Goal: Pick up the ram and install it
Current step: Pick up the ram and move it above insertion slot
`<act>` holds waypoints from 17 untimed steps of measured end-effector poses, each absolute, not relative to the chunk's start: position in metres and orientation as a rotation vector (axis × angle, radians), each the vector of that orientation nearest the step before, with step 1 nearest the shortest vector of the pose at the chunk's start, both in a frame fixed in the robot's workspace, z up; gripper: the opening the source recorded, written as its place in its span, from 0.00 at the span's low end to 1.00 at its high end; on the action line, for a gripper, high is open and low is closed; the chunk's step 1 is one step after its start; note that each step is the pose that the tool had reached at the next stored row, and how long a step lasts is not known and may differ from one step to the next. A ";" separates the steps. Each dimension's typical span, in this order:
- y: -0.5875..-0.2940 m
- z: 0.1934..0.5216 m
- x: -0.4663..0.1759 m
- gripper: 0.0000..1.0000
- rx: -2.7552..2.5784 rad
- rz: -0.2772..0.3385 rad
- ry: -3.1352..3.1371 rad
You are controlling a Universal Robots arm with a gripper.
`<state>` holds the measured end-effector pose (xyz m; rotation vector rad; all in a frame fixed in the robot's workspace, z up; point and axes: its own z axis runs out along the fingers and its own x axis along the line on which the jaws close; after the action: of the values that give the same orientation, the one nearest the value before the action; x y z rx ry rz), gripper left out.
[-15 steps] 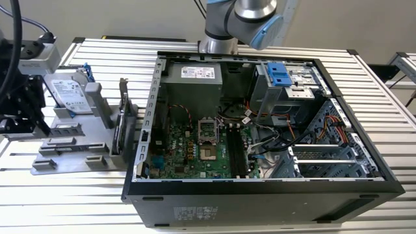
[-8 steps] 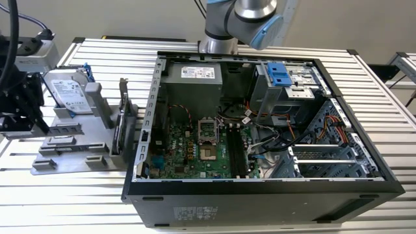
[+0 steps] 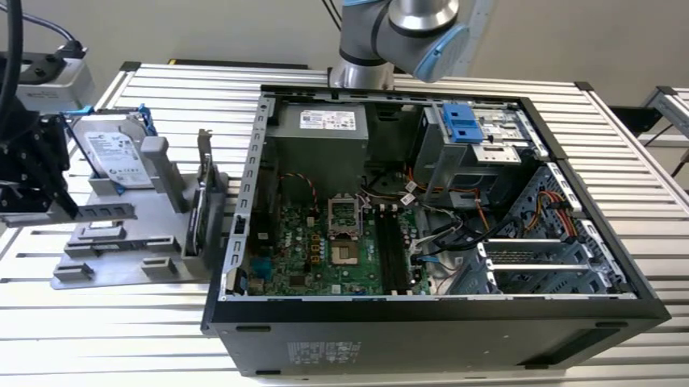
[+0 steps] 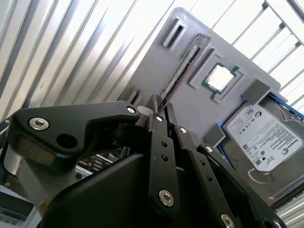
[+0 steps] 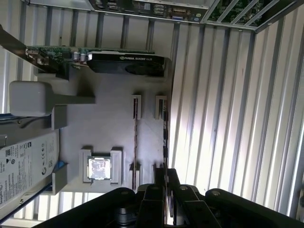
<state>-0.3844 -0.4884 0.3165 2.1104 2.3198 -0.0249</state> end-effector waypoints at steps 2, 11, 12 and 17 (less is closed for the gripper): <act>-0.488 0.319 -0.384 0.00 2.110 -0.025 2.320; -0.488 0.325 -0.384 0.00 2.110 -0.025 2.320; -0.488 0.325 -0.384 0.00 2.110 -0.025 2.320; -0.488 0.329 -0.384 0.00 2.110 -0.025 2.320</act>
<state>-0.3844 -0.4884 0.3292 2.1104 2.3198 -0.0249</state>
